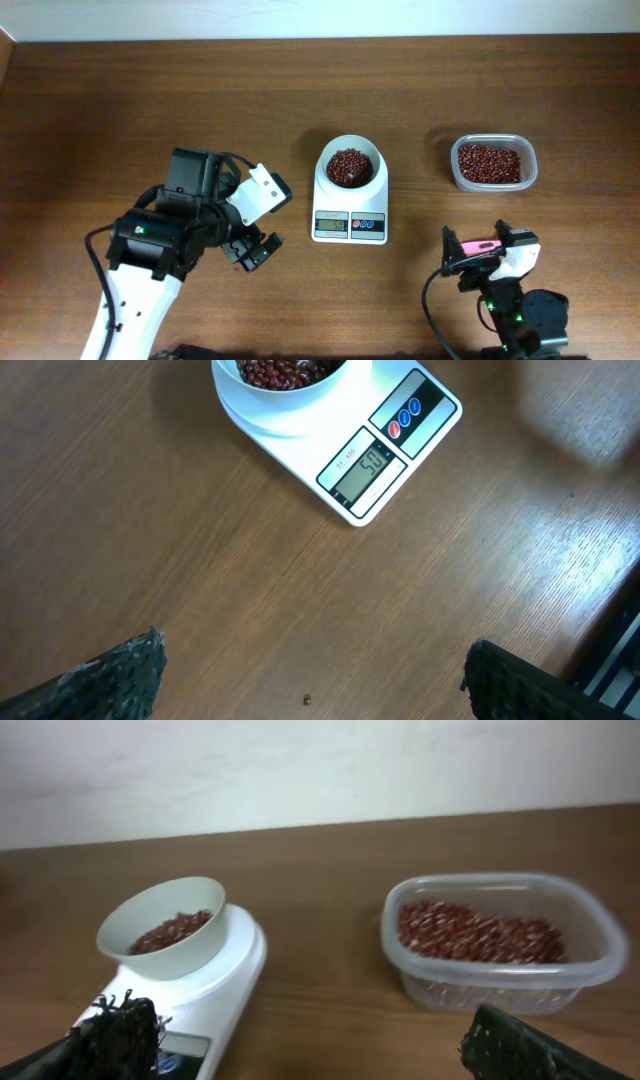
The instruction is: Scoop and weigh 50g on scale
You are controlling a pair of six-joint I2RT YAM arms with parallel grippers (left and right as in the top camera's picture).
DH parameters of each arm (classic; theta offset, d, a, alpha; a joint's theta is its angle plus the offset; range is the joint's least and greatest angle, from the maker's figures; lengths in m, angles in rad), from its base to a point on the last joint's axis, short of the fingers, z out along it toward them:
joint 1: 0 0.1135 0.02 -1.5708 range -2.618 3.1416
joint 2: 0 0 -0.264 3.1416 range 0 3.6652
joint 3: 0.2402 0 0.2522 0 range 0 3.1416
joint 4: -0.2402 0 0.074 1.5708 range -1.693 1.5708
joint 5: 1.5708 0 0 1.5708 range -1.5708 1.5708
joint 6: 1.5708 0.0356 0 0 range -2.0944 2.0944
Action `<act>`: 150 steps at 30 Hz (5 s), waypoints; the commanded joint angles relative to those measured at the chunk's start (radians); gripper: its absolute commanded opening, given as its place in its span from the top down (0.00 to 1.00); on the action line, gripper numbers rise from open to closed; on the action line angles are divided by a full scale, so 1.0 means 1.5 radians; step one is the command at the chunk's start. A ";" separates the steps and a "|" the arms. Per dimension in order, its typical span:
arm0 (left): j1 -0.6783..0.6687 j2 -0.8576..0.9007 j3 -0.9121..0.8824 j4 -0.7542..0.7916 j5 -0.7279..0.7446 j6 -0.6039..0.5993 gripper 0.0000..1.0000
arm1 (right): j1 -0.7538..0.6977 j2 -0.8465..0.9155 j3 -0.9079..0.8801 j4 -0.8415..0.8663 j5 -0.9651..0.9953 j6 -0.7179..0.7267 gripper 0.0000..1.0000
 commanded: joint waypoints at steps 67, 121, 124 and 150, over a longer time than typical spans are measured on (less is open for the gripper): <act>0.002 -0.496 0.007 -0.246 -0.098 -0.033 0.01 | -0.057 -0.006 -0.031 0.027 0.031 -0.083 0.01; 0.148 -0.748 -0.643 0.520 -0.104 -0.235 0.01 | -0.057 -0.006 -0.031 0.027 0.031 -0.083 0.01; 0.148 -0.748 -0.680 0.585 -0.120 -0.235 0.01 | -0.057 -0.006 -0.031 0.027 0.031 -0.083 0.01; 0.148 -0.719 -0.751 0.680 -0.143 -0.335 0.01 | -0.057 -0.006 -0.031 0.027 0.031 -0.083 0.01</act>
